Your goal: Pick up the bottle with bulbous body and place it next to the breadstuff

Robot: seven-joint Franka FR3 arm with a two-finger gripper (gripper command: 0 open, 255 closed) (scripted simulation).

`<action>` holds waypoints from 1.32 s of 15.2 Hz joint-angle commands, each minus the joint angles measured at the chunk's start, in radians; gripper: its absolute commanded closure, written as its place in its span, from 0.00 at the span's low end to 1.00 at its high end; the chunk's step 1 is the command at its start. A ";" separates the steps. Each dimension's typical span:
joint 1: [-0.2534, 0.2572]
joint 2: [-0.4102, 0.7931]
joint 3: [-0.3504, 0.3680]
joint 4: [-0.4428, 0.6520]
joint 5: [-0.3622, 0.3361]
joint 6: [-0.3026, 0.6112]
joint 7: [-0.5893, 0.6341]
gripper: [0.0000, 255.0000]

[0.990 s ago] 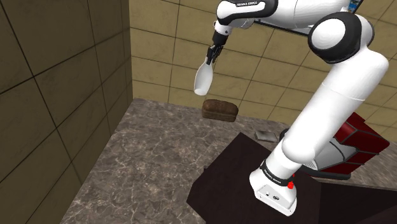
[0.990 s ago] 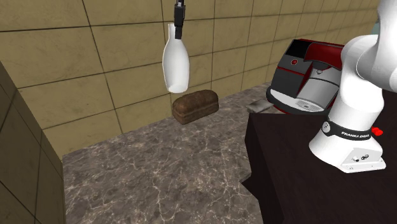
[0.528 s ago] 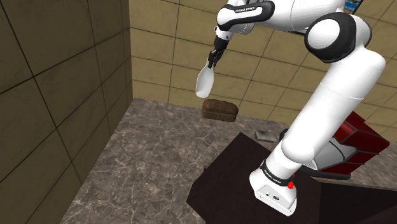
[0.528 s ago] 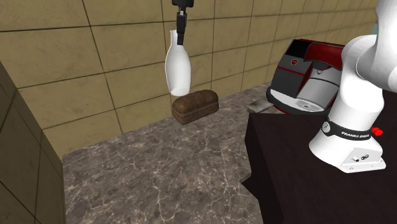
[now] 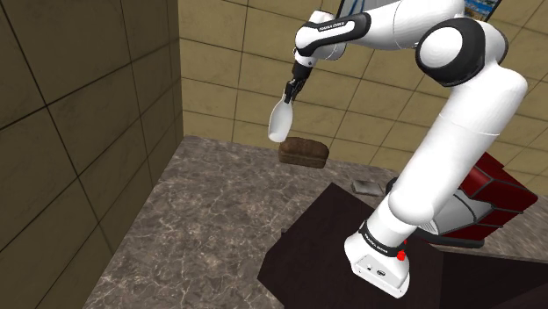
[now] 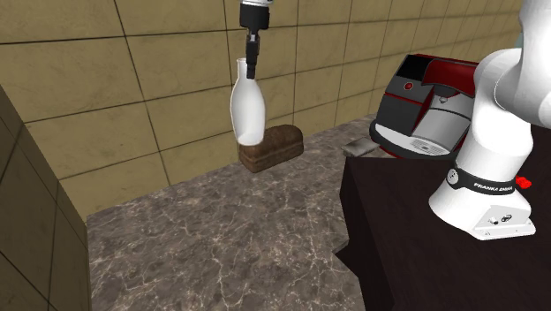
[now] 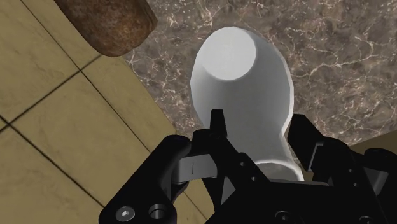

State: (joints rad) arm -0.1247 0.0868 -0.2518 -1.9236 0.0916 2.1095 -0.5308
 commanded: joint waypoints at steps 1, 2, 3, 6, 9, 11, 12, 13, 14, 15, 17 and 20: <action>-0.001 0.007 0.000 -0.018 0.004 0.025 -0.005 1.00; -0.001 0.011 0.000 -0.026 0.006 0.038 -0.006 1.00; -0.001 0.015 0.000 -0.034 0.008 0.050 -0.008 1.00; -0.002 0.030 0.001 -0.058 0.015 0.088 -0.014 1.00; -0.003 0.046 0.002 -0.080 0.022 0.125 -0.021 1.00; -0.003 0.058 0.003 -0.093 0.028 0.149 -0.026 1.00; -0.004 0.064 0.004 -0.099 0.031 0.161 -0.029 1.00; -0.004 0.071 0.004 -0.105 0.034 0.173 -0.031 1.00; -0.005 0.077 0.005 -0.111 0.038 0.185 -0.034 1.00; -0.005 0.084 0.006 -0.117 0.041 0.197 -0.037 1.00; -0.006 0.098 0.008 -0.127 0.048 0.221 -0.042 1.00; -0.008 0.121 0.011 -0.141 0.059 0.257 -0.052 1.00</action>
State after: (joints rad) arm -0.1325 0.1992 -0.2425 -2.0643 0.1474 2.3566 -0.5803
